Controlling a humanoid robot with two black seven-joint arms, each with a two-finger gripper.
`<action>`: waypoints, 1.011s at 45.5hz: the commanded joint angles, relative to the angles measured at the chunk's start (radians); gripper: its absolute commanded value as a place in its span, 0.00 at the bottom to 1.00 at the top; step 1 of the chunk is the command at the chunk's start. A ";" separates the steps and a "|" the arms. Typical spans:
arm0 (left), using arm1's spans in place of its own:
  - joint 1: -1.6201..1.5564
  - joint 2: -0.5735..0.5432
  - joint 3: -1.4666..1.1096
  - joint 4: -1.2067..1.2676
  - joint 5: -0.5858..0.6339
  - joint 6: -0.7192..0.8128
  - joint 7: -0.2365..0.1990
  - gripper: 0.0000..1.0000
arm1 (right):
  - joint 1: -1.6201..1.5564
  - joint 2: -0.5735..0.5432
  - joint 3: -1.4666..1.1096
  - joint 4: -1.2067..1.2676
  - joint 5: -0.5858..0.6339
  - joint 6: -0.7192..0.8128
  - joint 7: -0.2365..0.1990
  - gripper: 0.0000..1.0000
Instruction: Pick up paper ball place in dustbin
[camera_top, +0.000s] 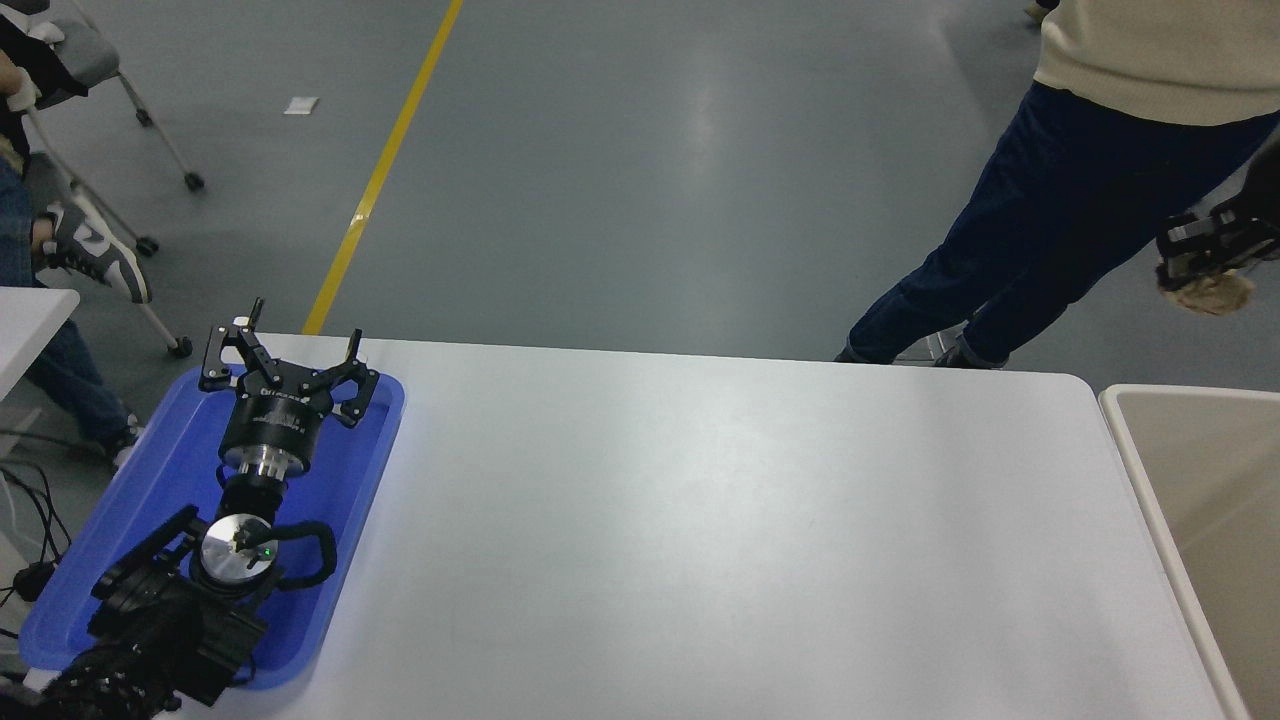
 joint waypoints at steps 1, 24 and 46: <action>0.000 0.000 0.000 0.000 0.000 0.000 -0.001 1.00 | -0.245 -0.038 0.001 -0.301 -0.109 0.001 0.155 0.00; 0.000 0.000 0.000 0.000 0.000 0.000 -0.001 1.00 | -0.951 -0.034 -0.006 -0.843 0.222 -0.151 0.342 0.00; 0.000 0.000 0.000 0.000 0.000 0.004 -0.001 1.00 | -1.250 0.071 0.128 -0.897 0.575 -0.409 0.060 0.00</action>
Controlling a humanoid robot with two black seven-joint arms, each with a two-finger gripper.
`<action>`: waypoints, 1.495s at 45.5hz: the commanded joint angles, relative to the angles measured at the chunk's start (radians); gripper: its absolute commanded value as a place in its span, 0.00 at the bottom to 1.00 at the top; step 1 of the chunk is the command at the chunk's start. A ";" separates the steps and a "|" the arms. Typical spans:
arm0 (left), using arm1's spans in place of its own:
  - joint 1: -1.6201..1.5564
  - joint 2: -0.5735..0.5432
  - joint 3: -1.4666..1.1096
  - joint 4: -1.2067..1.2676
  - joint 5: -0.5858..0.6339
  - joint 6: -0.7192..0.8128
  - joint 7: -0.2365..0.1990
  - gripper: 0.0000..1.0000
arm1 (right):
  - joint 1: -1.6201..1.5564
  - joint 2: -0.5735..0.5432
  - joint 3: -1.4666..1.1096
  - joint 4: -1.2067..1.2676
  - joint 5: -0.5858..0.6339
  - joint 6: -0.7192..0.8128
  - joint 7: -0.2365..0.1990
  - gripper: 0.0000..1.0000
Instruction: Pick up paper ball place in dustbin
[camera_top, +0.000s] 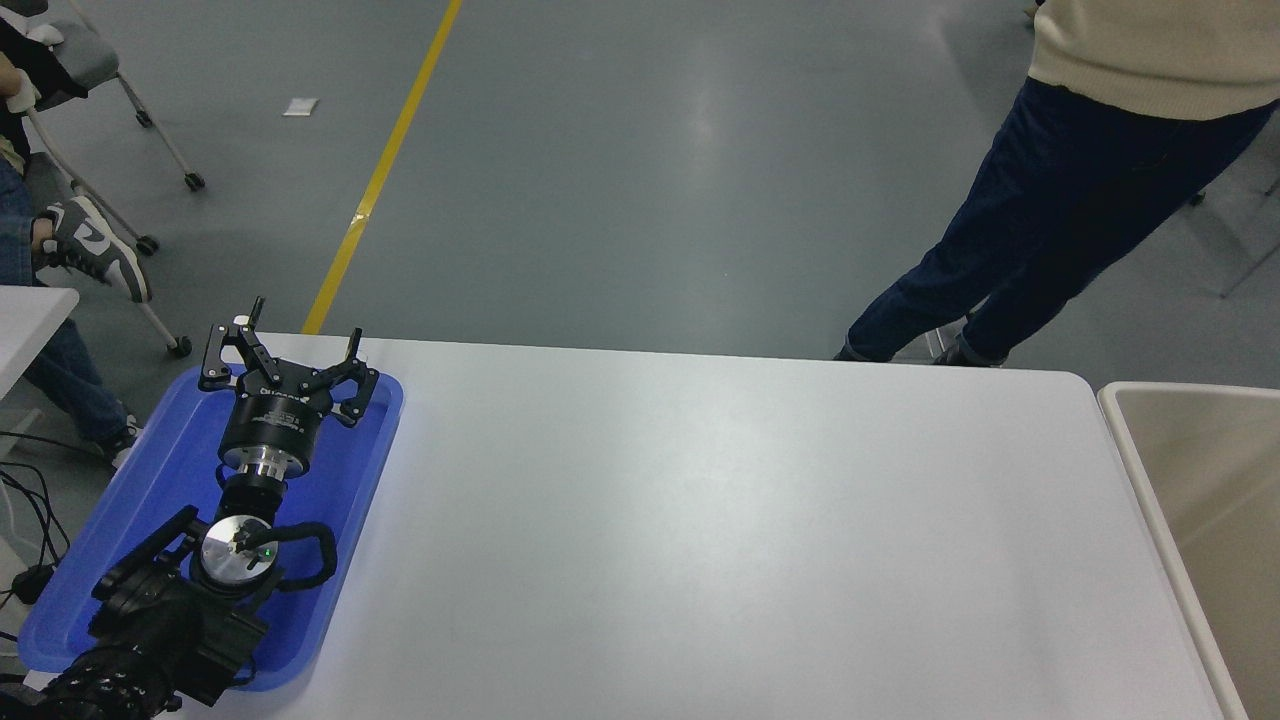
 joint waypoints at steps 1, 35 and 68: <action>0.000 0.000 0.000 0.000 0.000 0.002 0.000 1.00 | -0.166 0.066 0.103 -0.031 0.159 -0.158 -0.145 0.00; 0.000 0.000 0.000 0.000 0.000 0.002 0.000 1.00 | -0.286 0.246 0.611 -0.014 0.204 -0.345 -0.282 0.21; 0.000 -0.002 0.000 0.000 0.000 0.002 0.000 1.00 | -0.120 0.244 0.883 -0.017 0.279 -0.417 -0.280 1.00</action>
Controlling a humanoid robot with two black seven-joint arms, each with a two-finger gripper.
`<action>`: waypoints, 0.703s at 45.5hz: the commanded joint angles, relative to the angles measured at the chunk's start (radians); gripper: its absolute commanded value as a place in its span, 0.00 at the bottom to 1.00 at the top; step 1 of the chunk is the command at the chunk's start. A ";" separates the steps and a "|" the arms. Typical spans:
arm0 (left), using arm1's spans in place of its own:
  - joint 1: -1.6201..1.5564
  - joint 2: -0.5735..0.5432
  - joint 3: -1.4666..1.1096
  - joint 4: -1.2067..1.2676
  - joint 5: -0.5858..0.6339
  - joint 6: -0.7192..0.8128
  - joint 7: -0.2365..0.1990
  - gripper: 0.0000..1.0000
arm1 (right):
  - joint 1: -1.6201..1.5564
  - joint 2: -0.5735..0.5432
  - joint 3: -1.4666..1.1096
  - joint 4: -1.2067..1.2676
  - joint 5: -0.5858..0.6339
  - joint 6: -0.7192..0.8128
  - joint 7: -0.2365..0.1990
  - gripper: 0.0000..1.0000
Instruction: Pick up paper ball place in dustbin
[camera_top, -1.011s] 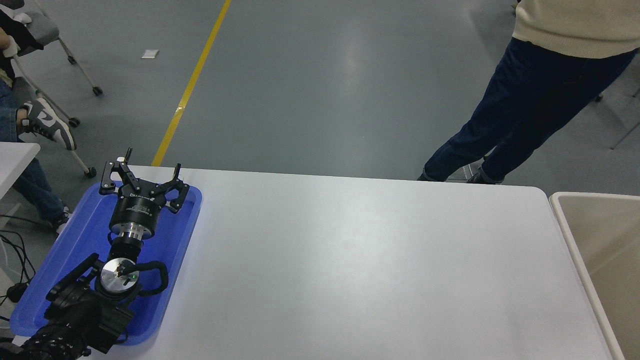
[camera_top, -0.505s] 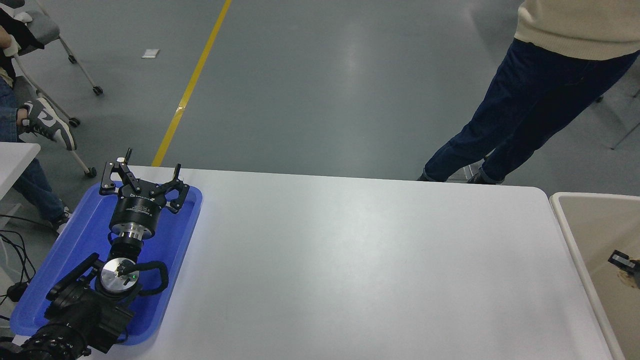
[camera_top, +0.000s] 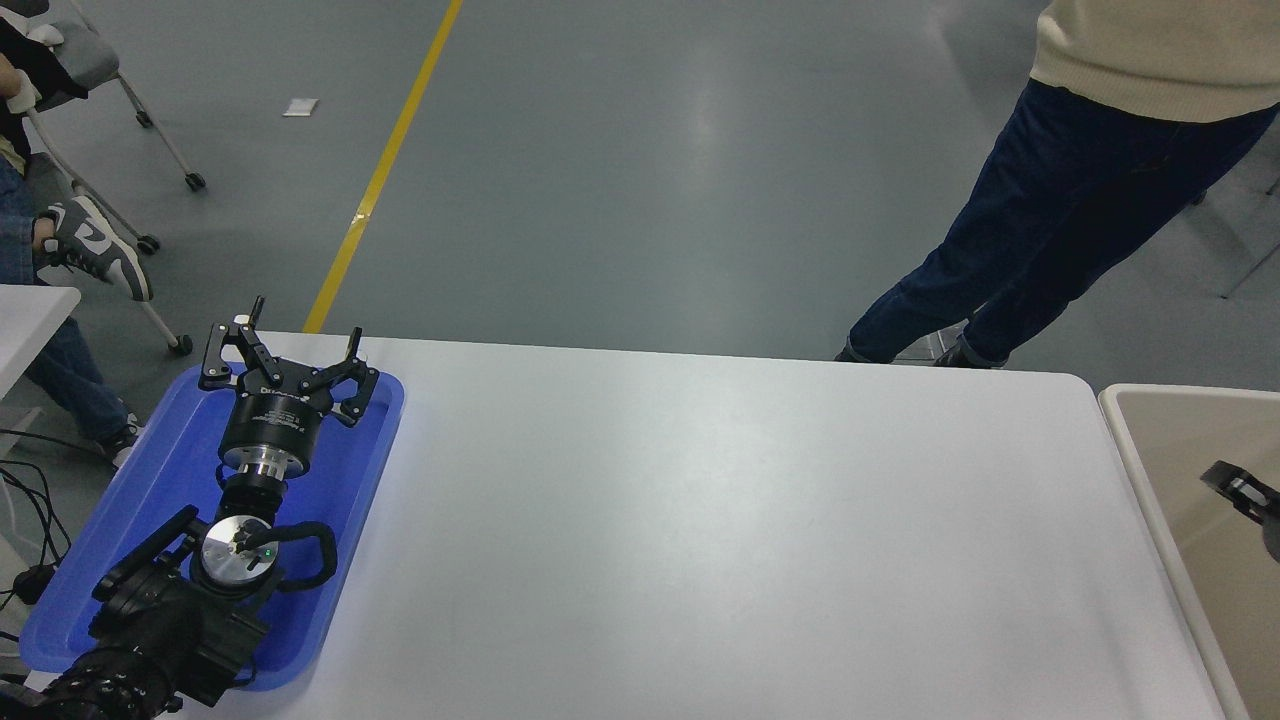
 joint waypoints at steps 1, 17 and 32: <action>0.000 -0.001 0.000 0.000 0.000 0.000 0.000 1.00 | 0.098 0.009 0.170 0.012 0.029 -0.033 -0.006 1.00; 0.000 0.001 0.000 0.000 0.000 0.000 0.000 1.00 | 0.143 -0.107 0.710 0.485 0.298 -0.017 -0.004 1.00; 0.000 -0.001 0.000 0.000 0.000 0.000 0.000 1.00 | -0.027 -0.062 1.056 0.903 0.503 0.036 0.000 1.00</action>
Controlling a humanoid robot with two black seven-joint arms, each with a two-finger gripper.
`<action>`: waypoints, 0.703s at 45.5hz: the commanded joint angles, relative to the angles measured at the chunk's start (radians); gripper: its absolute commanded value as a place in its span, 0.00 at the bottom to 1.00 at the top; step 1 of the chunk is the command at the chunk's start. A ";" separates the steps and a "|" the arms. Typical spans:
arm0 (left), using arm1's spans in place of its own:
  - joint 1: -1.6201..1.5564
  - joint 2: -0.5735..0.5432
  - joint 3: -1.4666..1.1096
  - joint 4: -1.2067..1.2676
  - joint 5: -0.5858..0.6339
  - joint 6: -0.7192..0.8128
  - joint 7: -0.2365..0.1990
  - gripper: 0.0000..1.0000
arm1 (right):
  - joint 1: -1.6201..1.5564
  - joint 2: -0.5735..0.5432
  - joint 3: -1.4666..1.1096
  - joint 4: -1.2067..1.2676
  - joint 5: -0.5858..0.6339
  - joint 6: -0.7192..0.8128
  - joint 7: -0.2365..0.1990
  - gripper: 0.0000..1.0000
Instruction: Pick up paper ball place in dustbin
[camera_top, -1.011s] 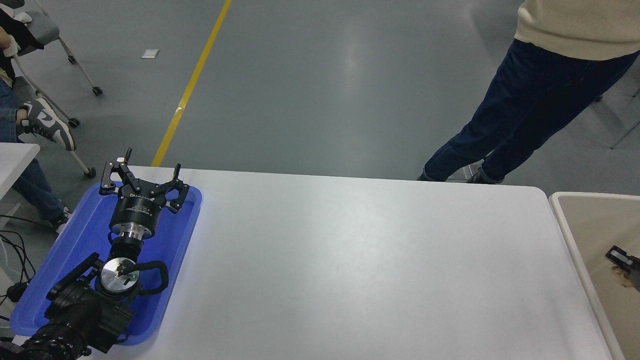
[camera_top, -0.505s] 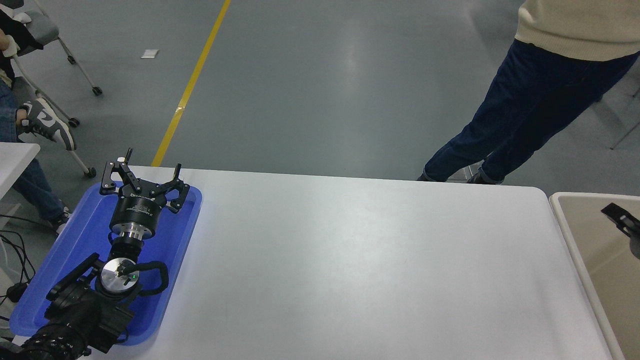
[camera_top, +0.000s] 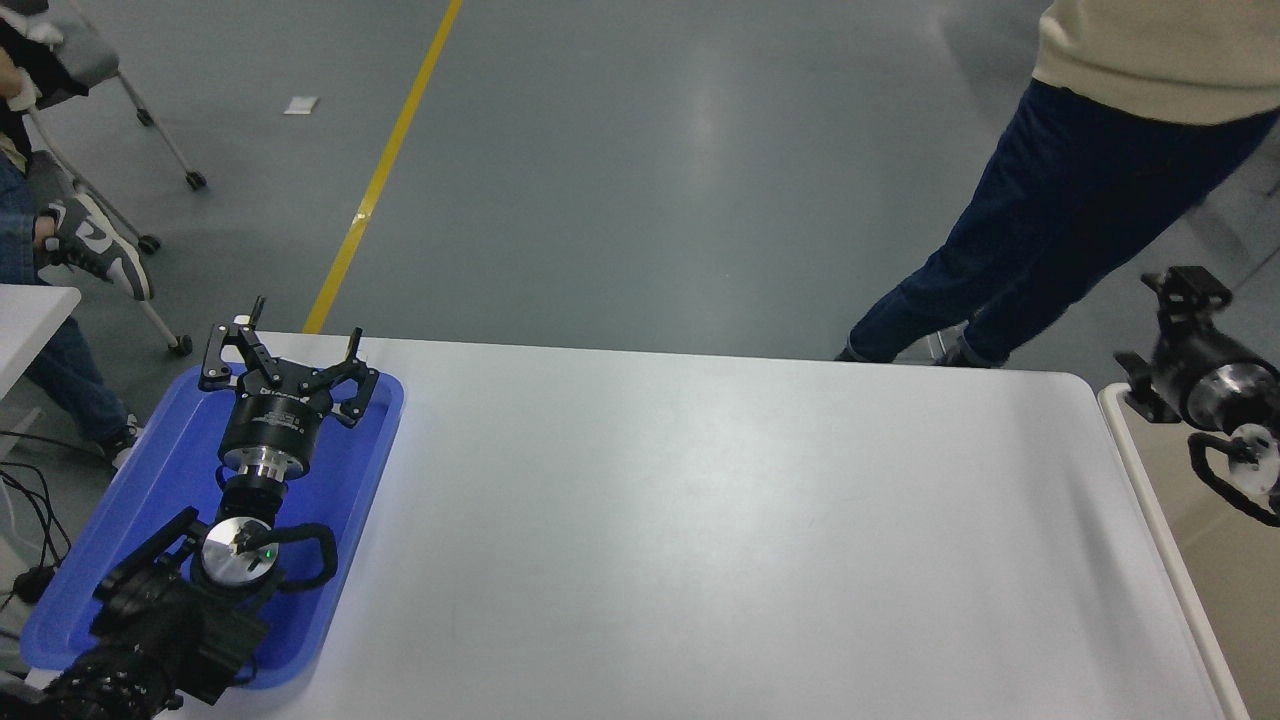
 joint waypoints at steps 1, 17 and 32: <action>0.000 0.000 0.000 0.000 0.000 0.000 0.000 1.00 | -0.073 0.049 0.216 0.250 0.170 0.050 0.003 1.00; 0.000 0.000 0.000 0.000 0.000 0.000 0.000 1.00 | -0.221 0.268 0.319 0.195 0.219 0.211 0.008 1.00; 0.000 0.000 0.000 0.000 0.000 0.000 0.000 1.00 | -0.256 0.347 0.319 0.024 0.221 0.409 0.008 1.00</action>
